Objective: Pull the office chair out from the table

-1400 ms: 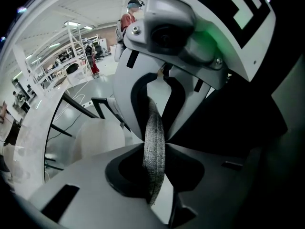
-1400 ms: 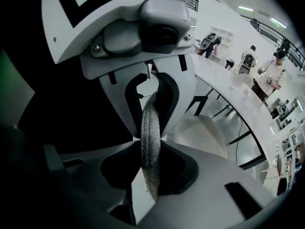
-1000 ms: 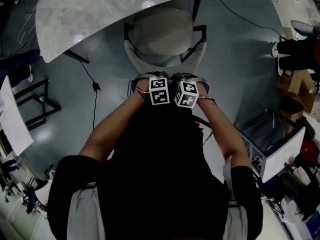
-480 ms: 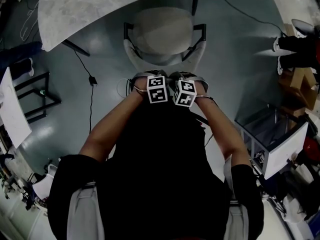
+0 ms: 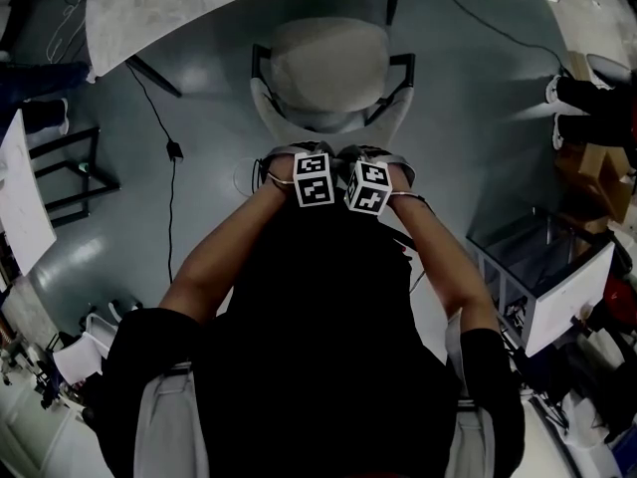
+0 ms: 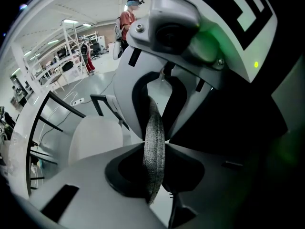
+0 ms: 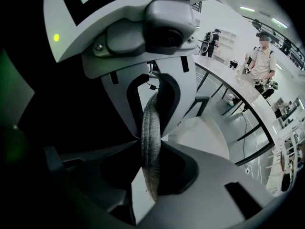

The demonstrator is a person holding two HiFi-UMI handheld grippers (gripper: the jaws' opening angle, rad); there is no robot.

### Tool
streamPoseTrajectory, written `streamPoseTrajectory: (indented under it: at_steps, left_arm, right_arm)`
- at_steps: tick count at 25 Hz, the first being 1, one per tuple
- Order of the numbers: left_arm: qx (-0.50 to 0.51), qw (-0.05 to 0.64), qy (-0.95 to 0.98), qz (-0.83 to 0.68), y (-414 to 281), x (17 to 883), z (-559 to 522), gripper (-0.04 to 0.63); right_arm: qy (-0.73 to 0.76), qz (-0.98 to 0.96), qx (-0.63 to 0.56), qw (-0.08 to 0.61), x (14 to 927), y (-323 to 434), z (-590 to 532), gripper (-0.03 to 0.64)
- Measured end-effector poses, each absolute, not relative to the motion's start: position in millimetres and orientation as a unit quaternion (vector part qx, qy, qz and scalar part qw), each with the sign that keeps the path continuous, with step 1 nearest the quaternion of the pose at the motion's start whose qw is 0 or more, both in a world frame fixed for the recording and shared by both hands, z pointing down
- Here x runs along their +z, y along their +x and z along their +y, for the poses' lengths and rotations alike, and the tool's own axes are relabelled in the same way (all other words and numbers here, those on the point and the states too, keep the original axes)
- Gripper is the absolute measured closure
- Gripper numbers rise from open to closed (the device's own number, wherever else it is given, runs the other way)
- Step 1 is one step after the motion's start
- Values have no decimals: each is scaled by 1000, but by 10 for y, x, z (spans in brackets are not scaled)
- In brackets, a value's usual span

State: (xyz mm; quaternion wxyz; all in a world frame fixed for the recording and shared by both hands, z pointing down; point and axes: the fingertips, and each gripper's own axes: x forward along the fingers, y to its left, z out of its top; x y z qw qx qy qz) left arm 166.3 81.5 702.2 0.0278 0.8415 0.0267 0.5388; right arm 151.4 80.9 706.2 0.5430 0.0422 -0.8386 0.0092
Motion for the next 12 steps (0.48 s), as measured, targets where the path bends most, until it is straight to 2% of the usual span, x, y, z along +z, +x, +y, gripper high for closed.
streamPoseTrajectory:
  at_steps: [12]
  left_arm:
    - [541,24,840,36,1551,7006,1339,505]
  right_arm:
    - [40,-836,15,547,7061,1407,1348,529]
